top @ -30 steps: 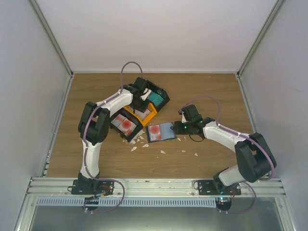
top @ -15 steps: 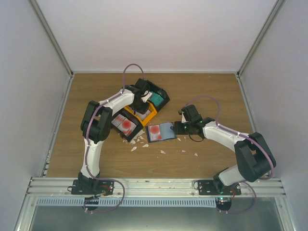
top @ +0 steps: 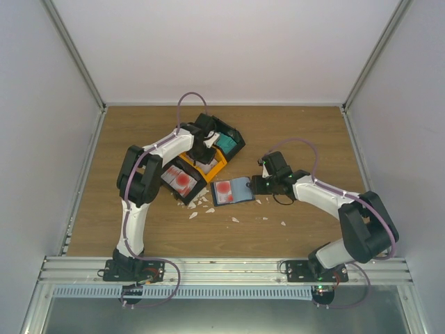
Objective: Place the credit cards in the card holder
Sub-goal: Pick up the credit card from the storage box.
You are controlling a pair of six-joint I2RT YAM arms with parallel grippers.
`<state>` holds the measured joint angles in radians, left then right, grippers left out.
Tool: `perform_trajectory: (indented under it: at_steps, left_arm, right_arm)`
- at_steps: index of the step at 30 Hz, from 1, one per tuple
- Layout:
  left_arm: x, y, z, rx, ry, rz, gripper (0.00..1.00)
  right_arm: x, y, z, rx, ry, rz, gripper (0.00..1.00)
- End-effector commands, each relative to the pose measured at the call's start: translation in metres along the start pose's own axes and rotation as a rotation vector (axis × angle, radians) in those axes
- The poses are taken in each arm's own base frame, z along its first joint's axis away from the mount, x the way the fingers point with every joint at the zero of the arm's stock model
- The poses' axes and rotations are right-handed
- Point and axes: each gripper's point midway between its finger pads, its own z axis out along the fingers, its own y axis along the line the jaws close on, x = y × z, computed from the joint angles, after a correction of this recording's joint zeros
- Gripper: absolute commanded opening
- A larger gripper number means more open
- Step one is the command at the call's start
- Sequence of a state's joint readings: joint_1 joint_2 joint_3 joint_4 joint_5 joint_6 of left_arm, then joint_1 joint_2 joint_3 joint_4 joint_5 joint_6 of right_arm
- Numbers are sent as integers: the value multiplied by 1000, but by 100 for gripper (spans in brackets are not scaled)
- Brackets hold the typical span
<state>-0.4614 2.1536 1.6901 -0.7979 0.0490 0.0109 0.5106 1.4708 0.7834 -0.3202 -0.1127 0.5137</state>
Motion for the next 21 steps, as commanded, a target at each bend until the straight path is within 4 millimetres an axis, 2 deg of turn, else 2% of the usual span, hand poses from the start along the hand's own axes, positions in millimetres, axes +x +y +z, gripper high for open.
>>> perform_trajectory:
  at_steps: [1,12,21]
  left_arm:
    - [0,-7,-14,42,-19,-8,14]
    - [6,-19,-29,81,-28,-27,11]
    - [7,-38,-43,137,-46,-18,11]
  right_arm:
    - [2,-2,4,5,-4,16,49]
    - [2,-2,4,3,-6,24,49]
    - [7,-3,7,1,6,32,49]
